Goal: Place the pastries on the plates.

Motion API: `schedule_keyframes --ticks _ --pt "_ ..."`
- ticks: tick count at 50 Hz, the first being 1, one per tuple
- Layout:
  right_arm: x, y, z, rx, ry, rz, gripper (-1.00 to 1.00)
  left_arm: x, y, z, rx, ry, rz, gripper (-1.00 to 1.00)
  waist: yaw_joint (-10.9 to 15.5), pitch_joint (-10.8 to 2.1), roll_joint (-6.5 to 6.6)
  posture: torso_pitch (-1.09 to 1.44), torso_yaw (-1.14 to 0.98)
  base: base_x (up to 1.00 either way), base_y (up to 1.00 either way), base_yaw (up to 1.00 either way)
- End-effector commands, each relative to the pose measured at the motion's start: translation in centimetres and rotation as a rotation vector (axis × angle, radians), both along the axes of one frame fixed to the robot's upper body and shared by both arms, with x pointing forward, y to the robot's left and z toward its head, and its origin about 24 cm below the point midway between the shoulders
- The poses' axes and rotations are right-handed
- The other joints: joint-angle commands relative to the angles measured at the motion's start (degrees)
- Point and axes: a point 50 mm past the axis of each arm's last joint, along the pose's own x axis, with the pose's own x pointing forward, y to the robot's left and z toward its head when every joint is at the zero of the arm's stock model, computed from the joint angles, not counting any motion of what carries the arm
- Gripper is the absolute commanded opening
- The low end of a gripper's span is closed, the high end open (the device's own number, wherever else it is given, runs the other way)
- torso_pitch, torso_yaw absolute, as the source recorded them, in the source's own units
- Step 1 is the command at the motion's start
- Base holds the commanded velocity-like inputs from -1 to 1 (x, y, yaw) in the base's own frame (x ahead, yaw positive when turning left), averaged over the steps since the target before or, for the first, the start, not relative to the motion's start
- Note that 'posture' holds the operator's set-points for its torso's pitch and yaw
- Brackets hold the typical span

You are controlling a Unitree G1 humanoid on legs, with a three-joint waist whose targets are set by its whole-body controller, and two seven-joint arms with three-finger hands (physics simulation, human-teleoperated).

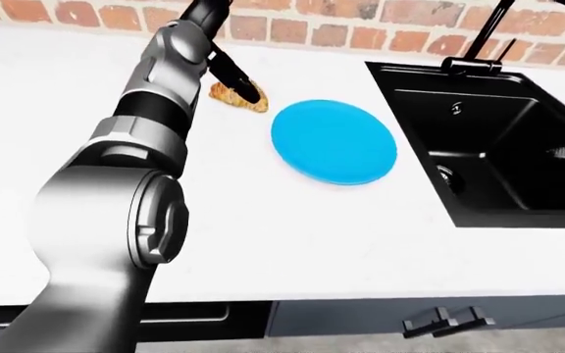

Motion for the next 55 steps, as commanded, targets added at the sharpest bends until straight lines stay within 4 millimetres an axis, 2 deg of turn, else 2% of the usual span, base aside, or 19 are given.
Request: schedule_keyframes --ticks 1,13,27,52,55 --pt "-0.6 -0.2 0.7 0.001 -0.041 -0.016 1.00 -0.6 -0.4 3.1 0.003 -0.134 -0.013 1.00 0.06 -1.55 -0.08 0.15 0.00 0.00 0.00 0.00" --pt "-0.9 -0.3 1.0 -0.005 -0.043 -0.016 1.00 -0.6 -0.2 3.2 -0.006 -0.140 0.005 1.00 0.01 -0.26 -0.45 0.19 0.00 0.00 0.00 0.00" --pt "-0.6 -0.3 0.3 -0.006 -0.025 -0.020 1.00 -0.5 -0.3 2.7 0.026 -0.131 0.001 1.00 0.04 1.14 -0.46 0.24 0.00 0.00 0.00 0.00" --pt "-0.8 -0.5 0.2 -0.007 -0.018 -0.027 1.00 -0.3 -0.3 1.9 -0.007 -0.105 0.001 1.00 0.14 3.96 -0.33 0.34 0.00 0.00 0.00 0.00" --pt "-0.8 -0.5 0.2 -0.008 -0.019 -0.026 1.00 -0.3 -0.1 2.0 -0.068 -0.103 0.022 1.00 0.16 4.33 -0.35 0.35 0.00 0.00 0.00 0.00"
